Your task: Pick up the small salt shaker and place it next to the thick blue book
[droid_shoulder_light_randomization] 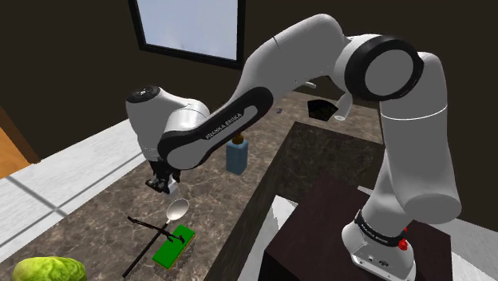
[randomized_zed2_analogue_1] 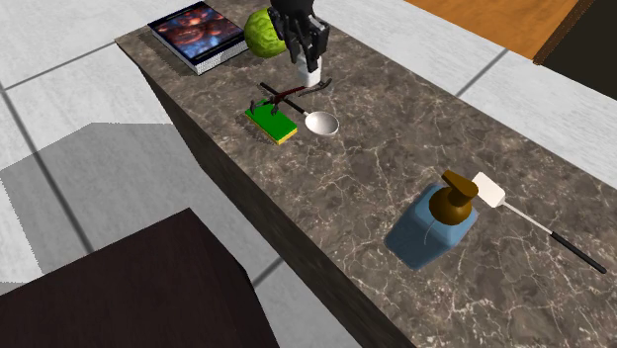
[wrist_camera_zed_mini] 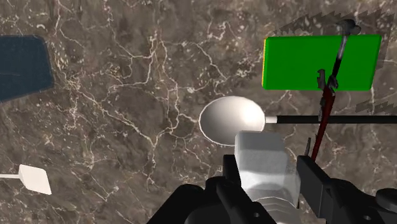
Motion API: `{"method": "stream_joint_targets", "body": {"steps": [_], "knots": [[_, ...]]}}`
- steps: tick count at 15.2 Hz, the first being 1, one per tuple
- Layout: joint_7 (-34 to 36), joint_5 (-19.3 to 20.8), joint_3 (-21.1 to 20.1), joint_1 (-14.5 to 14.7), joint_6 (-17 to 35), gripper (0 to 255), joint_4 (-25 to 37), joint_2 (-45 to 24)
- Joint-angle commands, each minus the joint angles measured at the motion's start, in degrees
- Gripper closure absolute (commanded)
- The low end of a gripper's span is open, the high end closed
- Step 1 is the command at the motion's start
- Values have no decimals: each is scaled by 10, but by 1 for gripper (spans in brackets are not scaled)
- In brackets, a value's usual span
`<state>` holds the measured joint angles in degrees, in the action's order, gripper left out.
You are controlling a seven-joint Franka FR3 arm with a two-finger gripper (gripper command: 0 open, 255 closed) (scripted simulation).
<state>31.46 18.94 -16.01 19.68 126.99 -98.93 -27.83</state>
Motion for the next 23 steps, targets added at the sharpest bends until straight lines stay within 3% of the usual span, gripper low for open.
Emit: {"method": "stream_joint_targets", "body": {"steps": [1, 12, 18, 20, 21, 23], "knots": [[21, 4, -4, 20, -12, 255, 20, -12], [126, 26, -16, 143, -102, 255, 194, -117], [162, 35, -14, 222, -180, 255, 362, -214], [167, 37, -11, 253, -217, 255, 447, -260], [167, 39, -8, 276, -249, 255, 519, -300], [170, 39, -8, 275, -236, 255, 509, -303]]}}
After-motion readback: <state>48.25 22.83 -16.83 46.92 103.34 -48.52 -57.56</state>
